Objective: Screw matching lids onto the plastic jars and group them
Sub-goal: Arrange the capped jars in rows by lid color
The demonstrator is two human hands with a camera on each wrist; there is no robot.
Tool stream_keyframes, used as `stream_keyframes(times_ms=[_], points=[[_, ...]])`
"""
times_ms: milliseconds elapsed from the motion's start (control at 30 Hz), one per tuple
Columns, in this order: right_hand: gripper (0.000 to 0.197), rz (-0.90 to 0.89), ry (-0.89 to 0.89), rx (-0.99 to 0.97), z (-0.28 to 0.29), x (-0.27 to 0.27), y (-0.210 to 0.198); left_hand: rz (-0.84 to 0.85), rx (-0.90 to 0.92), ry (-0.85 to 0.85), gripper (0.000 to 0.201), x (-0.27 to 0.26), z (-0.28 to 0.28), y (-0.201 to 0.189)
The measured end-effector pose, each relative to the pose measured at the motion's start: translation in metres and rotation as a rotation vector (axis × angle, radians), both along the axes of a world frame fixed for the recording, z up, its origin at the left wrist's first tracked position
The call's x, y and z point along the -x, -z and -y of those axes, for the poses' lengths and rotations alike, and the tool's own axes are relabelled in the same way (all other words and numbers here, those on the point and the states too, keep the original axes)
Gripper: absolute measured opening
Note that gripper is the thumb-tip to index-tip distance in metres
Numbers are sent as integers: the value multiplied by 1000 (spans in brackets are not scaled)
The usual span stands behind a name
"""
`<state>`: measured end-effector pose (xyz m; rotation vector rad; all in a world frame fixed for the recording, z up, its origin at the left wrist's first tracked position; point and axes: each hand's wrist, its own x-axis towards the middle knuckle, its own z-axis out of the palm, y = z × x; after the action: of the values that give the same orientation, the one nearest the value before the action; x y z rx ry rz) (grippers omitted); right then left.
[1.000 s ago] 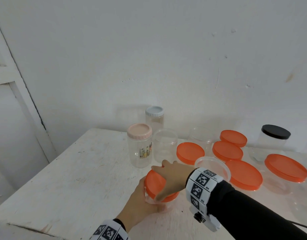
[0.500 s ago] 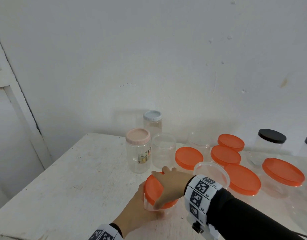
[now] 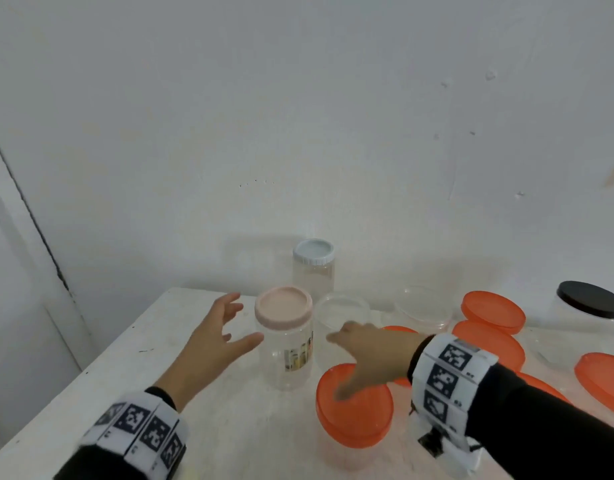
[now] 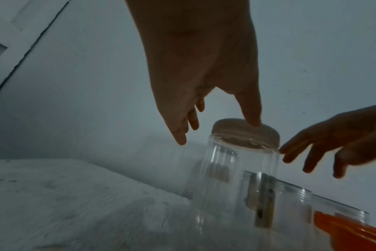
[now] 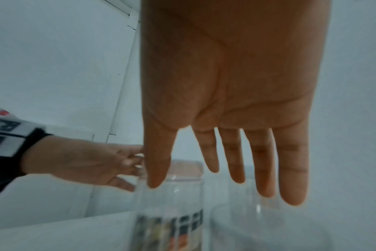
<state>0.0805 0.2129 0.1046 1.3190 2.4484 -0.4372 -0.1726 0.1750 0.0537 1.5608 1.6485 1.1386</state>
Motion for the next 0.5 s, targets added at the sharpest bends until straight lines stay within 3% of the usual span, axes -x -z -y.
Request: stream_keyframes(times_ms=[133,300,500], points=[[76,-178,62,-157,-48,9,-29,99,141,175,96,11,-26,-4],[69,-167,128,-277,-108,32,-41,96,265,353,125,17,-47,20],[85,-59,235,-231,-168,57,-31,98,321,459,110,15,-73,45]])
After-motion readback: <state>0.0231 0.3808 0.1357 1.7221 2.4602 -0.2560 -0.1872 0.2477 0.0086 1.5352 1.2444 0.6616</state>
